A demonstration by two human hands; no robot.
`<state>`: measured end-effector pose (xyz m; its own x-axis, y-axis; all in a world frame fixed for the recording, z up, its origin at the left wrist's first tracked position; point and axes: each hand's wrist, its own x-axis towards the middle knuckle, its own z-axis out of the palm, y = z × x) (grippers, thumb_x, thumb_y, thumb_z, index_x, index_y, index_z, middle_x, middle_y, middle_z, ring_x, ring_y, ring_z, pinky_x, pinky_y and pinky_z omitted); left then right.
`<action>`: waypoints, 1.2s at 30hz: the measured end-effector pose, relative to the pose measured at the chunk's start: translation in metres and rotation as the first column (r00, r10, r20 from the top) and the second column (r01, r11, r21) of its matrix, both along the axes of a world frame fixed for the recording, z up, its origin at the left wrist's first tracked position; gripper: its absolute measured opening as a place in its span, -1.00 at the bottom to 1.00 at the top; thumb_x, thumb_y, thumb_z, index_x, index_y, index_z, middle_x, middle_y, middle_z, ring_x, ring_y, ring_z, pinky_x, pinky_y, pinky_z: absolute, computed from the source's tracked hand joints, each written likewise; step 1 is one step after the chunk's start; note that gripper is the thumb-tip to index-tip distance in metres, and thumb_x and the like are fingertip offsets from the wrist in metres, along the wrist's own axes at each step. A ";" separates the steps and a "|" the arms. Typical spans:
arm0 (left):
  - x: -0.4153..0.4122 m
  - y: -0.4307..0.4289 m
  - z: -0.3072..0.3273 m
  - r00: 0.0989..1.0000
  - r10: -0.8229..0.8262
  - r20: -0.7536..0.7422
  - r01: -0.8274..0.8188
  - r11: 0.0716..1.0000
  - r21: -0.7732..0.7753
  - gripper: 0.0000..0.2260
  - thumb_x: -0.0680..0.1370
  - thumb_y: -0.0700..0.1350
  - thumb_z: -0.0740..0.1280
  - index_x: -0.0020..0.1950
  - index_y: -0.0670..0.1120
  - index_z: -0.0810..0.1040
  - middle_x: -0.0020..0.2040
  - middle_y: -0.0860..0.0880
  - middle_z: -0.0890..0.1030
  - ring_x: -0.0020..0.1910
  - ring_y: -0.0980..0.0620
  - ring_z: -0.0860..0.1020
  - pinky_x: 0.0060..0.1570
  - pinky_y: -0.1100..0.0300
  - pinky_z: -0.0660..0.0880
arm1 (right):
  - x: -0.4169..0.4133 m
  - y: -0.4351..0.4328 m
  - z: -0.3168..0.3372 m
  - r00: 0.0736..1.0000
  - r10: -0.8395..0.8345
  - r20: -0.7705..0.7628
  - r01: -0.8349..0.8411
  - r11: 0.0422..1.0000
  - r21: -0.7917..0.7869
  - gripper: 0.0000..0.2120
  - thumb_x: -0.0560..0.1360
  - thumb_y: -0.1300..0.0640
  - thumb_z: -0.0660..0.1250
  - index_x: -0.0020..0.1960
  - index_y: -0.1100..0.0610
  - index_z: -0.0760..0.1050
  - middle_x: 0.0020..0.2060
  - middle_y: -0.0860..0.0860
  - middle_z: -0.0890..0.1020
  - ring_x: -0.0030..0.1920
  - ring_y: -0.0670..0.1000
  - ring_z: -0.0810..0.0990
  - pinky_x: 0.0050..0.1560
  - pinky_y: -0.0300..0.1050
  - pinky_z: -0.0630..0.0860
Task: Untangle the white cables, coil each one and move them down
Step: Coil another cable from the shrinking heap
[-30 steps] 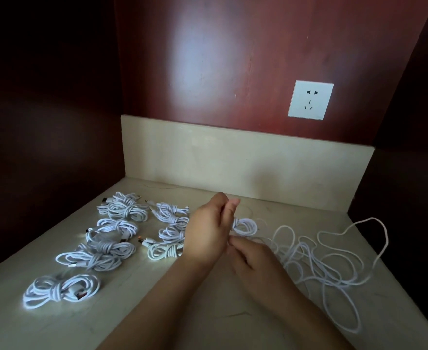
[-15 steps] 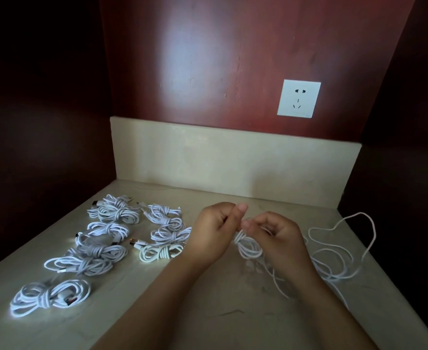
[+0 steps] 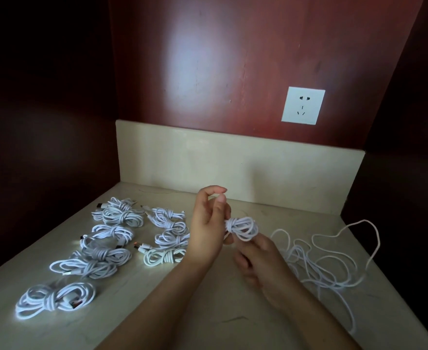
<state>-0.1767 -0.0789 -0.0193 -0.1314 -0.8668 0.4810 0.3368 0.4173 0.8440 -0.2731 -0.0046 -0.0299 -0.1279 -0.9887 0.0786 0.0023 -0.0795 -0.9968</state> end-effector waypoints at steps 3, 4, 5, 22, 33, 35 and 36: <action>0.004 -0.005 -0.002 0.985 0.160 0.064 -0.155 0.985 -0.078 -0.88 0.65 -0.22 0.18 0.08 -0.01 0.41 -0.40 0.06 0.39 -0.47 0.17 0.34 -0.40 0.32 0.34 | 0.007 -0.004 -0.009 0.943 -0.006 -0.333 -0.046 0.988 -0.148 -0.68 0.64 0.18 0.20 -0.22 -0.02 0.59 -0.55 -0.11 0.38 -0.52 -0.18 0.29 -0.46 -0.32 0.21; 0.005 -0.006 -0.003 0.978 0.189 0.092 -0.177 0.976 -0.128 -0.88 0.65 -0.22 0.19 0.09 0.00 0.40 -0.41 0.09 0.39 -0.46 0.18 0.34 -0.38 0.32 0.34 | 0.009 -0.005 -0.011 0.903 -0.023 -0.429 -0.067 0.979 -0.194 -0.72 0.60 0.14 0.20 -0.24 -0.03 0.57 -0.52 -0.13 0.43 -0.48 -0.19 0.36 -0.40 -0.31 0.25; 0.006 -0.008 -0.004 0.965 0.220 0.144 -0.192 0.963 -0.190 -0.88 0.65 -0.20 0.19 0.09 0.02 0.40 -0.41 0.10 0.40 -0.45 0.17 0.35 -0.38 0.30 0.34 | 0.009 -0.005 -0.011 0.860 -0.046 -0.509 -0.082 0.971 -0.227 -0.77 0.55 0.08 0.19 -0.22 -0.01 0.54 -0.46 -0.15 0.48 -0.41 -0.19 0.42 -0.34 -0.27 0.30; 0.003 0.002 -0.006 0.926 0.127 0.356 0.039 0.904 -0.425 -0.85 0.61 -0.06 0.22 0.14 0.17 0.44 -0.35 0.12 0.42 -0.42 0.16 0.37 -0.34 0.29 0.32 | -0.016 0.002 0.003 0.740 -0.567 -0.360 0.363 0.789 -0.496 -0.82 0.55 0.05 0.38 -0.23 0.04 0.56 -0.33 -0.05 0.57 -0.30 -0.12 0.53 -0.26 -0.20 0.44; -0.010 0.006 -0.012 0.859 -0.223 0.460 0.300 0.948 -0.101 -0.84 0.57 0.02 0.28 -0.07 -0.07 0.50 -0.26 0.16 0.56 -0.31 0.22 0.48 -0.23 0.32 0.42 | -0.029 -0.005 -0.002 0.868 -0.477 -0.136 0.377 0.812 -0.445 -0.83 0.52 0.10 0.33 -0.22 0.15 0.53 -0.38 0.03 0.57 -0.35 -0.08 0.51 -0.29 -0.08 0.43; -0.008 0.005 -0.008 0.838 -0.308 0.452 0.350 0.937 -0.010 -0.77 0.58 0.02 0.31 -0.12 -0.13 0.50 -0.32 0.09 0.55 -0.37 0.18 0.52 -0.34 0.28 0.45 | -0.030 -0.004 -0.002 0.872 -0.470 -0.136 0.373 0.818 -0.437 -0.82 0.51 0.07 0.33 -0.21 0.14 0.55 -0.38 0.01 0.59 -0.35 -0.06 0.55 -0.29 -0.08 0.45; -0.007 0.005 -0.006 0.832 -0.350 0.431 0.373 0.927 0.032 -0.78 0.57 -0.01 0.31 -0.13 -0.15 0.50 -0.32 0.03 0.56 -0.38 0.16 0.54 -0.36 0.27 0.48 | -0.030 -0.003 -0.002 0.874 -0.469 -0.129 0.375 0.819 -0.433 -0.82 0.52 0.07 0.35 -0.21 0.14 0.55 -0.38 0.02 0.60 -0.34 -0.04 0.56 -0.29 -0.08 0.46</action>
<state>-0.1835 -0.0739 -0.0252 -0.6301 -0.6935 0.3493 0.0894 0.3821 0.9198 -0.3032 -0.0081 -0.0320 -0.4586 -0.7242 0.5150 -0.3357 -0.3955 -0.8549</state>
